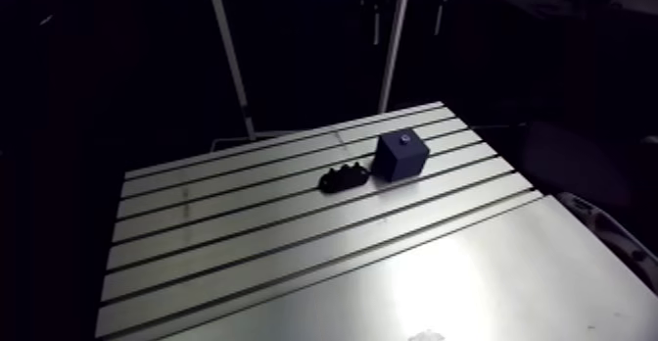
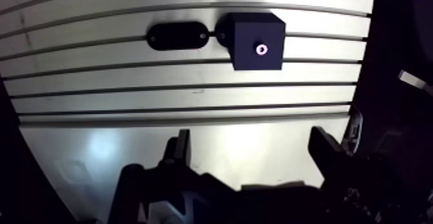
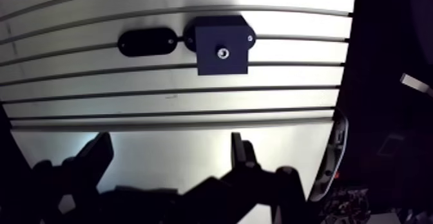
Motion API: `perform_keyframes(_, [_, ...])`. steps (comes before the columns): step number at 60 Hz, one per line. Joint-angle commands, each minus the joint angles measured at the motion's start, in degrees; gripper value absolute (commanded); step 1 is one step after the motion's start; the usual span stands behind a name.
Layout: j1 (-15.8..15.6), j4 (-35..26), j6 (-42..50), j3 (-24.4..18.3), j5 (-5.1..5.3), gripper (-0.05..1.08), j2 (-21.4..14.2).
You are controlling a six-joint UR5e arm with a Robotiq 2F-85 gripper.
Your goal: Pick up the M10 bolt and insert it into the hole until fully seated.
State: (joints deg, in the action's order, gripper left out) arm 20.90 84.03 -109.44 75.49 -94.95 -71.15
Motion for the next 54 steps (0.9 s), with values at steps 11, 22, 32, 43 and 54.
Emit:
perform_keyframes(11, [-3.9,-10.0,0.0,-5.3,6.59,0.01,-8.1])
perform_keyframes(22, [-4.2,-11.8,0.0,-9.7,6.17,0.01,-5.6])
perform_keyframes(32, [-4.6,-11.8,0.0,-10.0,5.97,0.01,-4.3])
perform_keyframes(43, [-6.3,-11.7,0.1,-11.3,6.05,0.01,-2.8])
perform_keyframes(54, [-7.3,-11.7,0.0,-12.4,6.14,0.01,-2.2])
